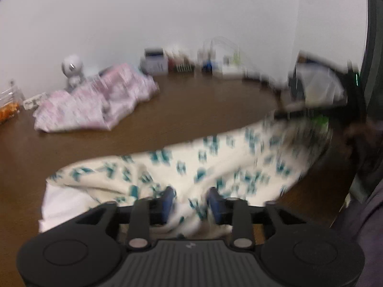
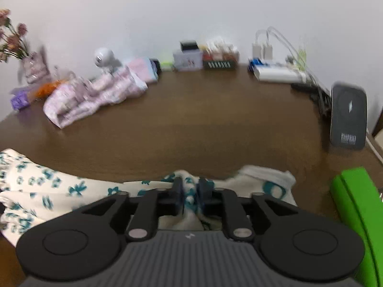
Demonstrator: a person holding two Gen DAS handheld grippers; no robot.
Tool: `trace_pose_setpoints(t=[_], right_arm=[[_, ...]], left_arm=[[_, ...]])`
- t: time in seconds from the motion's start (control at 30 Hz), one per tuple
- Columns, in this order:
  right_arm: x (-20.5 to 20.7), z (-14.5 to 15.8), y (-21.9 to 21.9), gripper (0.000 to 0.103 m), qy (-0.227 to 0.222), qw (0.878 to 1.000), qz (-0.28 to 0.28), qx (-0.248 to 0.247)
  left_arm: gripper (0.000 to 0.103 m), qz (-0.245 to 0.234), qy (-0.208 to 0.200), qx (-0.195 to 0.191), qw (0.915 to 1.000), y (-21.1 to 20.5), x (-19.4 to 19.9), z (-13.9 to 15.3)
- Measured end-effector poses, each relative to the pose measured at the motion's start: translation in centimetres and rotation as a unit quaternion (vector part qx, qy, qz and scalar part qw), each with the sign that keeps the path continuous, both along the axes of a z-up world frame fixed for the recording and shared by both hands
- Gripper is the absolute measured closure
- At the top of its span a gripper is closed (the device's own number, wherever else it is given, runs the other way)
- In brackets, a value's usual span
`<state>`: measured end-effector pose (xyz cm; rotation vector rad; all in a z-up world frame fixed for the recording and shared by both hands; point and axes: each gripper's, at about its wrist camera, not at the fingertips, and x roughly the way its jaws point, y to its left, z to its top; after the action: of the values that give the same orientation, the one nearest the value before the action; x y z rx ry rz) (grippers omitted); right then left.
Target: Fold clothes
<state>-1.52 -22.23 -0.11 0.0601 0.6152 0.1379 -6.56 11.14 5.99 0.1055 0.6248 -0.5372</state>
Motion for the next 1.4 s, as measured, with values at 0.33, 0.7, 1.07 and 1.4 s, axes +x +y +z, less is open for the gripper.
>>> trace_pose_setpoints(t=[0.33, 0.7, 1.07, 1.4], right_arm=[[-1.8, 1.5, 2.4, 0.075, 0.0, 0.991, 0.136, 0.004], [-2.9, 0.7, 3.9, 0.08, 0.005, 0.982, 0.187, -0.018], [-5.5, 3.2, -3.6, 0.047, -0.057, 0.998, 0.042, 0.001], [2.4, -0.2, -2.8, 0.054, 0.049, 0.998, 0.022, -0.032]], left_arm=[[0.048, 0.125, 0.058, -0.034, 0.9899, 3.1, 5.2, -1.3], [0.086, 0.165, 0.061, -0.061, 0.9825, 2.8, 5.9, -3.2], [0.055, 0.172, -0.044, -0.011, 0.9841, -0.2, 3.2, 1.1], [0.065, 0.133, 0.031, 0.036, 0.99, -5.0, 6.7, -3.8]])
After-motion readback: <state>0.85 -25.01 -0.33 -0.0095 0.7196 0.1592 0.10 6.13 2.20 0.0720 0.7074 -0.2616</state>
